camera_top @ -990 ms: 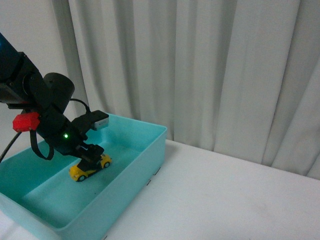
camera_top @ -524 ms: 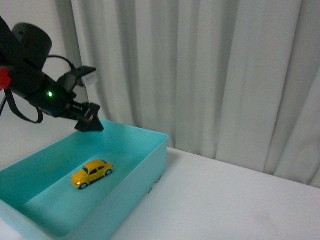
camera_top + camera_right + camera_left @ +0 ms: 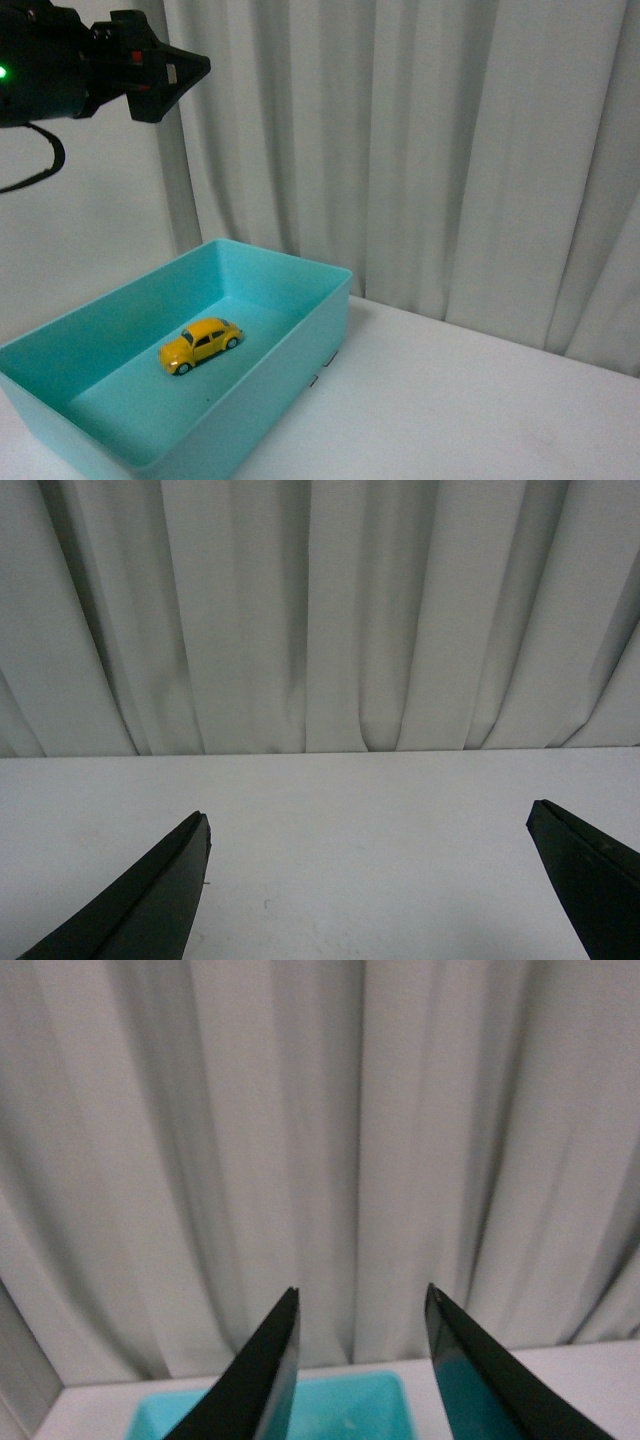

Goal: Wind up and store yellow beetle toy

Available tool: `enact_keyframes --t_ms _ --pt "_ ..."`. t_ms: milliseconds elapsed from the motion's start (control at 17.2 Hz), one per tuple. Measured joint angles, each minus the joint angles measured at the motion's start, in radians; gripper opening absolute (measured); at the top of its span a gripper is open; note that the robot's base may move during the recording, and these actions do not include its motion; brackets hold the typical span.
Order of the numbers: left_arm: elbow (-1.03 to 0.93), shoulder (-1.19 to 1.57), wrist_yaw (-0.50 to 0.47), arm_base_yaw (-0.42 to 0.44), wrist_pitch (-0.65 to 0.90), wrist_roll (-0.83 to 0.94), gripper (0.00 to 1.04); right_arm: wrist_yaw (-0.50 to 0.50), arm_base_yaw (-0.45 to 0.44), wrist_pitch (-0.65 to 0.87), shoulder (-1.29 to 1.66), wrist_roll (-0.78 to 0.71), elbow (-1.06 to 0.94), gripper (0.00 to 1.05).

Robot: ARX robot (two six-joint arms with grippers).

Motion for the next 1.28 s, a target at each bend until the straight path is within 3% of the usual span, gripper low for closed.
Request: enact_keyframes --t_ms 175,233,699,815,1281 --pt "-0.205 -0.108 -0.119 -0.092 -0.001 -0.035 0.08 0.000 0.000 0.000 0.000 0.000 0.000 0.98" --pt "-0.244 -0.162 -0.151 -0.127 0.003 -0.042 0.02 0.000 0.000 0.000 0.000 0.000 0.000 0.98" --pt "-0.428 -0.464 -0.309 -0.294 -0.102 -0.044 0.02 0.000 0.000 0.000 0.000 0.000 0.000 0.98" --pt "-0.463 -0.557 -0.411 -0.399 -0.164 -0.045 0.02 0.000 0.000 0.000 0.000 0.000 0.000 0.98" --pt "-0.511 -0.716 -0.421 -0.397 -0.261 -0.045 0.02 0.000 0.000 0.000 0.000 0.000 0.000 0.98"
